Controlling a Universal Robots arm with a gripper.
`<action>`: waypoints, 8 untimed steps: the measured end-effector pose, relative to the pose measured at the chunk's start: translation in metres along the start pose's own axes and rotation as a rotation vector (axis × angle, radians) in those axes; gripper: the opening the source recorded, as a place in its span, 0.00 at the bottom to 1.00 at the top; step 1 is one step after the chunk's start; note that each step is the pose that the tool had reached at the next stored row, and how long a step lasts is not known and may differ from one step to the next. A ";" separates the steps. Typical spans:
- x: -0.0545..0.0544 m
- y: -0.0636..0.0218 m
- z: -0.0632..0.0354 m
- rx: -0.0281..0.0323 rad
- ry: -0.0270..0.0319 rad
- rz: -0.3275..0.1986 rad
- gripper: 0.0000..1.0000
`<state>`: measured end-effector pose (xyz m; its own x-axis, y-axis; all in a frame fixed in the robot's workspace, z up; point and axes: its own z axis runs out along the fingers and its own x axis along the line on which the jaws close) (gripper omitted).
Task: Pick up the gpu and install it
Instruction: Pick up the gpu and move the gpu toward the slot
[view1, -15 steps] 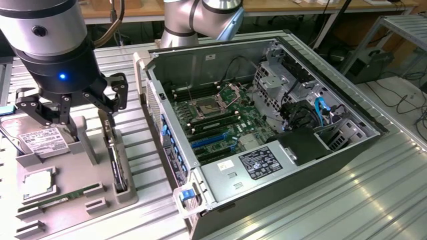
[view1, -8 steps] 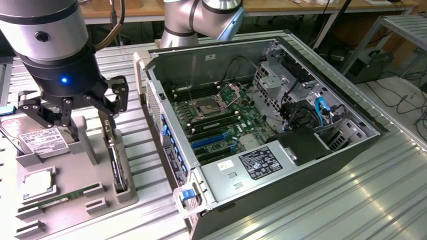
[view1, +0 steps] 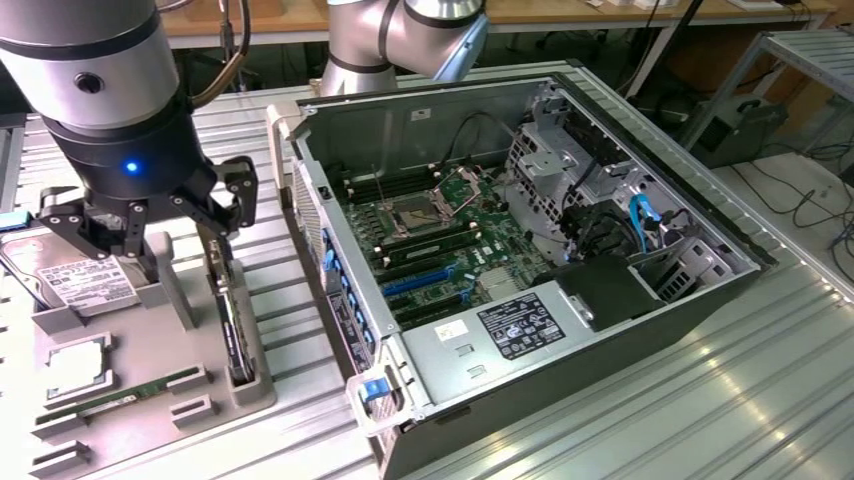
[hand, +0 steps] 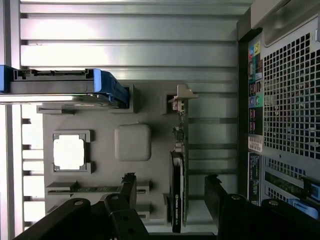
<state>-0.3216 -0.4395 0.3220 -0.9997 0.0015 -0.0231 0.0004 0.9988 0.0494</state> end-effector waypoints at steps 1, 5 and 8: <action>0.000 0.0000 0.0005 -0.0001 0.0000 0.000 0.66; 0.000 -0.0002 0.0029 -0.0005 0.0001 0.000 0.66; 0.000 -0.0003 0.0051 -0.0008 0.0000 0.000 0.66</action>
<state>-0.3216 -0.4395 0.3169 -0.9997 0.0016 -0.0231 0.0004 0.9987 0.0502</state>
